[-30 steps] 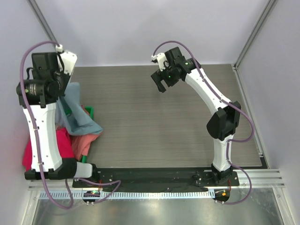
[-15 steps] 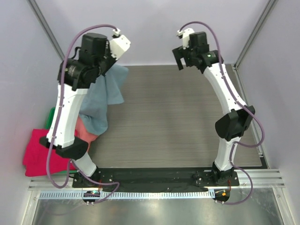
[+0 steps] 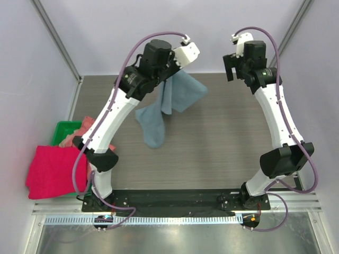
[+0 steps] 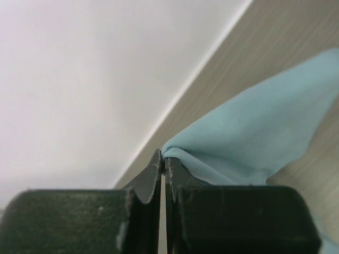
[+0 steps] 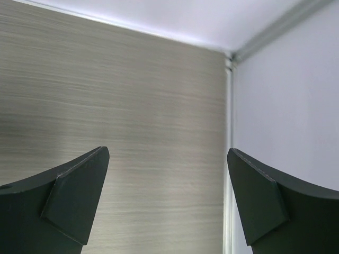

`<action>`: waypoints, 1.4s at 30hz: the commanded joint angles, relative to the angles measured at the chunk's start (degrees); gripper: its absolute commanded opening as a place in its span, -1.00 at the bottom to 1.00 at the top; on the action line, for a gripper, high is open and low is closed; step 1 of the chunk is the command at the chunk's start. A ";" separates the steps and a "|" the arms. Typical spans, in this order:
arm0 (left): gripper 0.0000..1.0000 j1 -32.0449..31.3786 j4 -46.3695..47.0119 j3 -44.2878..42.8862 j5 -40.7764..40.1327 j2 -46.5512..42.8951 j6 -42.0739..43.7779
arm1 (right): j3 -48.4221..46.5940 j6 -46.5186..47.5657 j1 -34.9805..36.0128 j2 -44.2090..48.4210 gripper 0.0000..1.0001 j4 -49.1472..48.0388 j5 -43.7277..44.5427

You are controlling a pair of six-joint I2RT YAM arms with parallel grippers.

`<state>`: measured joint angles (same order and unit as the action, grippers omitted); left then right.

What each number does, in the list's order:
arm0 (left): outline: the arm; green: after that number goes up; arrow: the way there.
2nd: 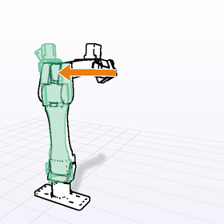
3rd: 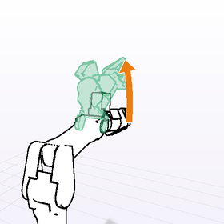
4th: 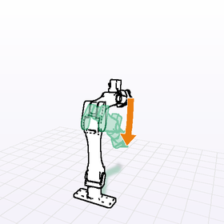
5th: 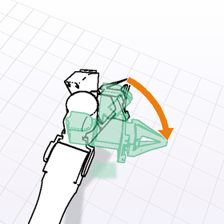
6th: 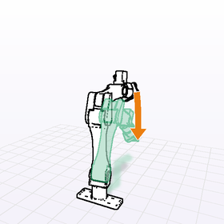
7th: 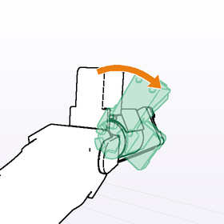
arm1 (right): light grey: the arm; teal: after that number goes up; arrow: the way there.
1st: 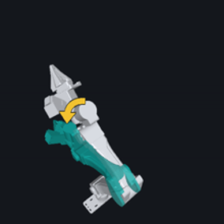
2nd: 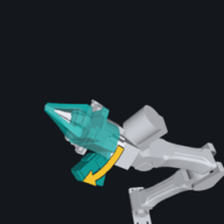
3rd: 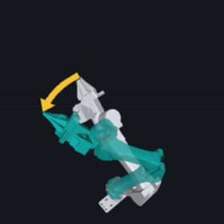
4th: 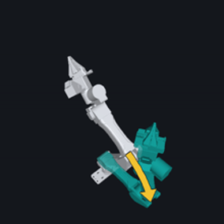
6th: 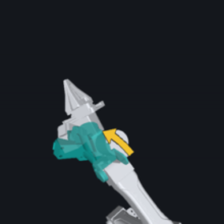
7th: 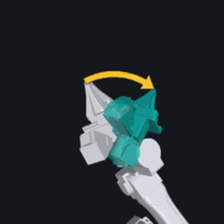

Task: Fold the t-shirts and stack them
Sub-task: Move the tshirt to the center of the board

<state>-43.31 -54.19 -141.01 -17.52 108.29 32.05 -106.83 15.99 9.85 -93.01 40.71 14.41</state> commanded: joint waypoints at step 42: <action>0.50 18.52 3.92 55.85 8.30 -19.44 -23.00 | 15.15 42.70 4.74 -16.76 0.33 -11.95 -34.10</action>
<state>-24.99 -48.84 -82.26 -11.46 88.77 9.39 -92.99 48.82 15.64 -109.71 36.86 -19.49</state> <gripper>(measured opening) 0.748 0.677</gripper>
